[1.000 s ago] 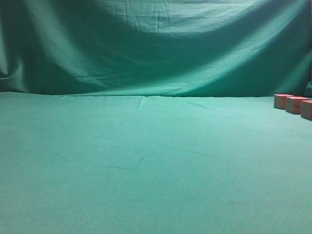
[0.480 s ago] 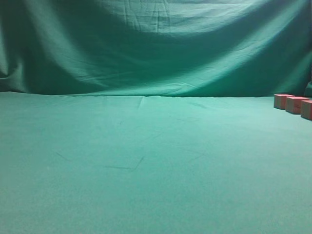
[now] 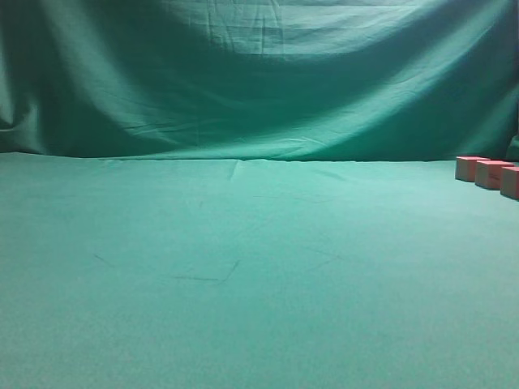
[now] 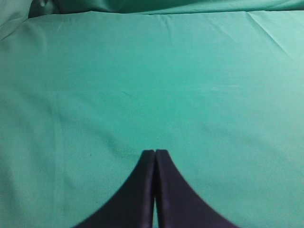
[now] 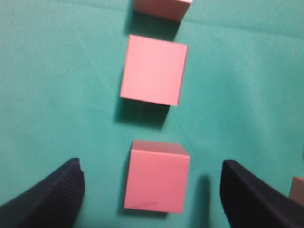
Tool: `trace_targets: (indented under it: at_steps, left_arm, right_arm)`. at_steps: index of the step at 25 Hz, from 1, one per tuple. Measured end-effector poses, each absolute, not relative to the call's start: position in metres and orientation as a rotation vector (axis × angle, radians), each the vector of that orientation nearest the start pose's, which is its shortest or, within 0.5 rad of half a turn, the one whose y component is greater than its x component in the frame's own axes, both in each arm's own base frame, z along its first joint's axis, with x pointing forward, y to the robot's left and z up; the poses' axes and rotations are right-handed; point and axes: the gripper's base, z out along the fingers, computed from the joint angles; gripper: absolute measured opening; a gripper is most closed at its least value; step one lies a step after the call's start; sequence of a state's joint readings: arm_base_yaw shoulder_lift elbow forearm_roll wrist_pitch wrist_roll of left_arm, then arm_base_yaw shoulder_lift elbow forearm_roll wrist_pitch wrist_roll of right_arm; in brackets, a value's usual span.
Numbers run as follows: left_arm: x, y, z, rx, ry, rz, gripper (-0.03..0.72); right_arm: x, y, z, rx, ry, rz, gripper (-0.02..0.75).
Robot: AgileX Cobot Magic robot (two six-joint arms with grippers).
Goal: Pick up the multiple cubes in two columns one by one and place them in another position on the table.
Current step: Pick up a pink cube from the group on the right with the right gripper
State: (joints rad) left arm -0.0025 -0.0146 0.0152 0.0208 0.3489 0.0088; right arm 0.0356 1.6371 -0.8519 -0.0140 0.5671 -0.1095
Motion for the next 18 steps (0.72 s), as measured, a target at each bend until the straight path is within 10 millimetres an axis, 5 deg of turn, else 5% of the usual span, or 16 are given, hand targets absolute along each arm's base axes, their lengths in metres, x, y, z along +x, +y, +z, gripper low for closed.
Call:
trace_targets:
  at_steps: [9,18]
  left_arm:
    - [0.053,0.001,0.177,0.023,1.833,0.025,0.000]
    - [0.053,0.001,0.177,0.023,1.833,0.025,0.000]
  right_arm:
    - [0.293,0.010,0.168,-0.222,2.825,-0.031,0.475]
    - [0.295,0.010,0.160,-0.224,2.845,-0.030,0.498]
